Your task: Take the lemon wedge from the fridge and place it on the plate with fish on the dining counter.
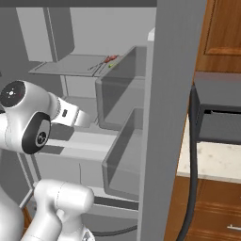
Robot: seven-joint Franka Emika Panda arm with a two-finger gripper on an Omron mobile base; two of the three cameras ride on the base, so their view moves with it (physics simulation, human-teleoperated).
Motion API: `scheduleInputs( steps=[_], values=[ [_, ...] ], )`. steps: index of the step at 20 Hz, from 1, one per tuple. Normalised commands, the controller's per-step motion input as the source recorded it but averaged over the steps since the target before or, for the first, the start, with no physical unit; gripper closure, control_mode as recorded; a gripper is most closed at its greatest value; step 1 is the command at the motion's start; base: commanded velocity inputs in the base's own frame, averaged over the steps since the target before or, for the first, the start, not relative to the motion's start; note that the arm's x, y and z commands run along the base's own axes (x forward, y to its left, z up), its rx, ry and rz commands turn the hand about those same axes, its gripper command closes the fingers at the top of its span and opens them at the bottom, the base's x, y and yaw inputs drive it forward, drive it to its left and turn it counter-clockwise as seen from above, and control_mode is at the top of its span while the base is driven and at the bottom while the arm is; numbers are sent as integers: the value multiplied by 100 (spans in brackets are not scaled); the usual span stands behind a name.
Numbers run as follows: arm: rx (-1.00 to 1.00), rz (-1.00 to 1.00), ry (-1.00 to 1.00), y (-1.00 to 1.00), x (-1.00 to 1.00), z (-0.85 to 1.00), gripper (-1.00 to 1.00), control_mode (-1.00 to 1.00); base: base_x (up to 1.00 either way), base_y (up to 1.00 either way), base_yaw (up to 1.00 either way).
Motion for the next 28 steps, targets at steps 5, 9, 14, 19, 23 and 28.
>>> scheduleInputs(
  steps=[5, 9, 14, 19, 23, 28],
  values=[
    [0, 0, 0, 0, 0, 0, -100, 100, 100, 0, -10],
    [0, 0, 0, 0, 0, 0, -100, 100, 100, 0, -8],
    [0, 0, 2, 0, 35, 26, -100, -100, 35, 0, 0],
    [-1, -3, 0, 9, 52, 93, -100, -100, 0, 0, 0],
    [0, 0, 0, 0, 40, 91, -100, -100, 0, 0, 0],
    [0, 0, 0, -3, 6, 43, -100, -100, 0, 0, 0]
  ],
)
